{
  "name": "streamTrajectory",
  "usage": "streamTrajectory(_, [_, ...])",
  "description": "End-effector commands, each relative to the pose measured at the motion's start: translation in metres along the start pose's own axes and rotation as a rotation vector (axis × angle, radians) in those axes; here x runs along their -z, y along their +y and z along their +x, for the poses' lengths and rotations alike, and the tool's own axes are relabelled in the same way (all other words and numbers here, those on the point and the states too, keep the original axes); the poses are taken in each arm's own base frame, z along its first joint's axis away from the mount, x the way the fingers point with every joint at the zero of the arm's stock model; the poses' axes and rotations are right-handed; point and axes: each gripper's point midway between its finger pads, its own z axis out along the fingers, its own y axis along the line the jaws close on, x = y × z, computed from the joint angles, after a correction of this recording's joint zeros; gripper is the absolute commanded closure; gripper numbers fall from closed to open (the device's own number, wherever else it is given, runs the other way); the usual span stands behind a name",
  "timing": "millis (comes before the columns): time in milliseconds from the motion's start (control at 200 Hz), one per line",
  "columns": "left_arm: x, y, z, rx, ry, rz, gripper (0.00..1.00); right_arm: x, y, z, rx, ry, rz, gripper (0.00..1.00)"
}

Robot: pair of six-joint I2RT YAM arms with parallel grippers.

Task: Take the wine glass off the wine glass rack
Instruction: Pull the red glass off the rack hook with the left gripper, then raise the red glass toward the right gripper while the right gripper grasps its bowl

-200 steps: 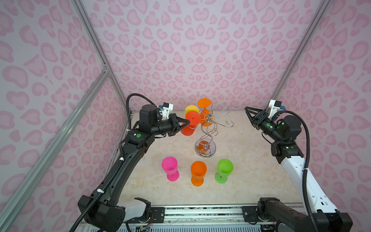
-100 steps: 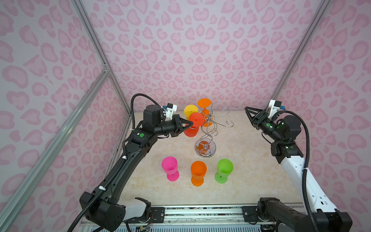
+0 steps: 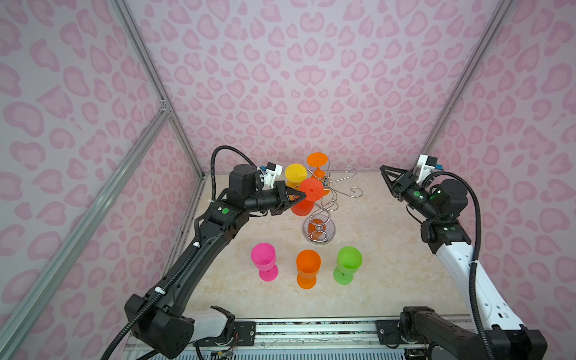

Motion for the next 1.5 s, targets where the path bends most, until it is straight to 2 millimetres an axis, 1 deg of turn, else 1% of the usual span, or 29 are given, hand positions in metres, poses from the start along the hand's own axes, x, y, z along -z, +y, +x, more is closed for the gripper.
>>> streamTrajectory(0, [-0.001,-0.004,0.003,-0.039,0.004,0.021,0.98,0.001,0.009,-0.001,0.016,0.000,-0.032,0.57])
streamTrajectory(15, [-0.002,0.001,0.006,-0.032,0.010,0.014,0.98,0.000,0.009,-0.001,0.016,0.001,-0.031,0.57])
streamTrajectory(115, [-0.001,0.005,0.012,-0.020,0.020,0.008,0.98,0.001,0.009,-0.002,0.016,0.000,-0.031,0.57])
streamTrajectory(270, [0.006,0.007,0.023,-0.011,0.028,0.007,0.98,-0.001,0.008,-0.001,0.012,0.003,-0.030,0.57])
streamTrajectory(430, [0.017,0.001,0.031,-0.015,0.019,0.015,0.98,-0.001,0.008,-0.001,0.007,0.002,-0.033,0.57])
streamTrajectory(655, [0.031,-0.016,0.037,-0.035,0.008,0.046,0.98,0.000,0.010,-0.001,0.006,0.002,-0.038,0.57])
streamTrajectory(935, [0.057,-0.052,0.054,-0.054,0.030,0.140,0.98,0.001,0.010,0.000,0.005,0.005,-0.037,0.57])
streamTrajectory(1210, [0.086,-0.096,0.071,-0.097,0.055,0.245,0.98,-0.002,0.015,0.007,0.005,0.021,-0.050,0.57])
streamTrajectory(1255, [0.088,-0.099,0.073,-0.101,0.057,0.254,0.98,-0.003,0.018,0.009,0.011,0.023,-0.056,0.57])
streamTrajectory(1265, [0.093,-0.108,0.072,-0.119,0.050,0.269,0.98,-0.003,0.019,0.009,0.011,0.023,-0.056,0.57])
streamTrajectory(1305, [0.099,-0.118,0.073,-0.142,0.041,0.291,0.98,-0.003,0.021,0.010,0.016,0.025,-0.060,0.57])
streamTrajectory(1390, [0.106,-0.132,0.072,-0.178,0.029,0.317,0.98,-0.003,0.027,0.013,0.029,0.036,-0.075,0.57])
streamTrajectory(1495, [0.111,-0.147,0.067,-0.225,0.000,0.346,0.98,-0.001,0.038,0.015,0.045,0.040,-0.108,0.57])
